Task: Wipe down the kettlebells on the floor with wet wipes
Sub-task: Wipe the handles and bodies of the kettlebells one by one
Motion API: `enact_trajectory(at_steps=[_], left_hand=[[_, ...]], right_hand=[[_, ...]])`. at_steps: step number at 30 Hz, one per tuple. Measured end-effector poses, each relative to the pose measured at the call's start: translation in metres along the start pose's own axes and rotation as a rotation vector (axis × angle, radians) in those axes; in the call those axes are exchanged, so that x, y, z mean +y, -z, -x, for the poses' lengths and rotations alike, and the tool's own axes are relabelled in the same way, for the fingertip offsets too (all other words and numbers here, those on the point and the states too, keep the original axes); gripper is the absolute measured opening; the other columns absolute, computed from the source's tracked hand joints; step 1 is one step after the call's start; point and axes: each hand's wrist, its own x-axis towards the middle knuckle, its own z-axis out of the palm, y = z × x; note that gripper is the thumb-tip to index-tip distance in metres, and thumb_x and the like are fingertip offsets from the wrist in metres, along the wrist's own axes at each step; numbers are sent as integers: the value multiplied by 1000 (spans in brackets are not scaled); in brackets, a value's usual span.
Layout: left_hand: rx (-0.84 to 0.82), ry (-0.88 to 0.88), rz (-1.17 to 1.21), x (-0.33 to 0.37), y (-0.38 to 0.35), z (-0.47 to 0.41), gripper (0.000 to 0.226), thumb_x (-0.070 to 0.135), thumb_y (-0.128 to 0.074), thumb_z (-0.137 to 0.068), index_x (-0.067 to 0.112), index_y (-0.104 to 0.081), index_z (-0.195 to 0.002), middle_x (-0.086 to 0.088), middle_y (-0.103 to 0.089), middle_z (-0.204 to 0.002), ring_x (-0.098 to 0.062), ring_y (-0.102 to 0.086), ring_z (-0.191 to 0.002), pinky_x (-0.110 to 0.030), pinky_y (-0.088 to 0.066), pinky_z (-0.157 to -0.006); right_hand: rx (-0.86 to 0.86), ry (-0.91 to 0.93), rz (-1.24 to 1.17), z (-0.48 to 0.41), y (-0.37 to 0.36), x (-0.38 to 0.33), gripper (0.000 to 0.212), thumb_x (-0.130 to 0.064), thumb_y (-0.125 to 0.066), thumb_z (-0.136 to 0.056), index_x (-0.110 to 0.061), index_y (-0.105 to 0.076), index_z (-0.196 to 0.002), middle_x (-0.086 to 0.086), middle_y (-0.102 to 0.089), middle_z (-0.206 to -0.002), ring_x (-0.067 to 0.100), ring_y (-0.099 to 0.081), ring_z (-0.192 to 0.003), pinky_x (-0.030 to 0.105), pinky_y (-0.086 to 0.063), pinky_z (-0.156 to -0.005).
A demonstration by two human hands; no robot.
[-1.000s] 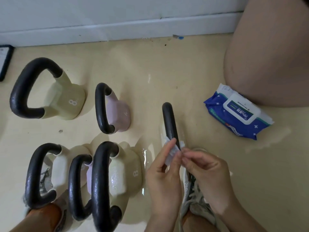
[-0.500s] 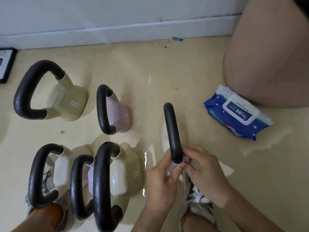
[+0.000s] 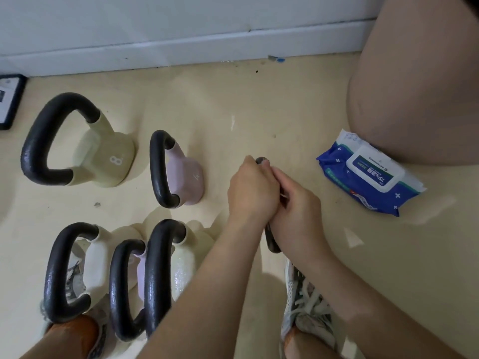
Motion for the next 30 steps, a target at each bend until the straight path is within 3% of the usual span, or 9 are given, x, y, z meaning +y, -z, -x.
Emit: enact_trajectory(at_steps=[3, 7, 10, 14, 16, 18, 21, 26, 30], left_hand=[[-158, 150, 41, 16, 12, -27, 31, 16, -38, -97, -6, -59, -90, -24, -65, -96, -38, -61, -92, -36, -48, -75], [-401, 328, 246, 15, 29, -37, 30, 3, -36, -89, 7, -59, -70, -10, -60, -65, -25, -60, -60, -32, -56, -59], [-447, 372, 265, 13, 32, -37, 27, 8, -36, -88, 11, -57, -71, -4, -55, -45, -15, -58, -40, -22, -52, -44], [-301, 333, 338, 8, 25, -33, 25, 23, -52, -91, 8, -65, -75, -9, -65, -62, -21, -65, -56, -27, -57, -50], [-166, 184, 354, -7, 20, -25, 34, 32, -57, -90, 5, -66, -72, -13, -66, -67, -25, -65, -64, -36, -58, -62], [-42, 12, 390, -23, 16, -4, 33, 34, -57, -93, 10, -67, -73, -7, -66, -67, -14, -61, -66, -35, -52, -68], [28, -39, 626, -37, 10, 36, 23, 20, -58, -96, 21, -71, -115, 9, -74, -106, 0, -66, -100, -20, -52, -89], [117, 53, 666, -61, -1, 78, 26, 7, -64, -90, 25, -73, -107, 11, -76, -95, -7, -71, -93, -31, -55, -88], [52, -10, 670, -65, 24, 92, 34, -1, -66, -85, 30, -80, -79, 2, -76, -85, -10, -70, -85, -28, -53, -81]], right_hand=[[7, 51, 173, -29, -7, -9, 20, -7, -48, -90, -13, -66, -97, 2, -68, -73, 23, -61, -70, 38, -49, -64], [-187, -37, 217, -62, -6, -14, 20, -16, -48, -89, -7, -64, -82, 5, -66, -74, 23, -59, -74, 34, -47, -65], [-403, -167, 17, -83, 0, -11, 20, -15, -50, -88, -4, -67, -87, 13, -70, -81, 28, -64, -82, 40, -53, -82], [-483, -134, 24, -76, 2, 1, 21, -23, -50, -90, -13, -53, -108, -6, -56, -86, 15, -53, -86, 36, -47, -88], [-397, -50, 57, -50, 0, 0, 48, -18, -47, -95, -23, -39, -142, -7, -57, -108, 8, -55, -100, 19, -44, -90], [-304, 124, 72, -23, -2, -2, 58, -8, -42, -96, -13, -25, -151, 0, -52, -137, 11, -52, -123, 10, -38, -98], [-311, 277, 72, 4, -3, 8, 60, -10, -39, -96, -6, -16, -151, 8, -25, -158, 14, -26, -145, 21, -25, -115], [-448, -141, -151, 38, 32, 12, 71, -16, -59, -94, -41, -20, -147, -16, -56, -135, -8, -53, -118, 16, -42, -99], [-515, -204, -196, 39, 65, 11, 78, -38, -70, -82, -52, -23, -142, -38, -39, -138, -17, -41, -125, 21, -39, -108]])
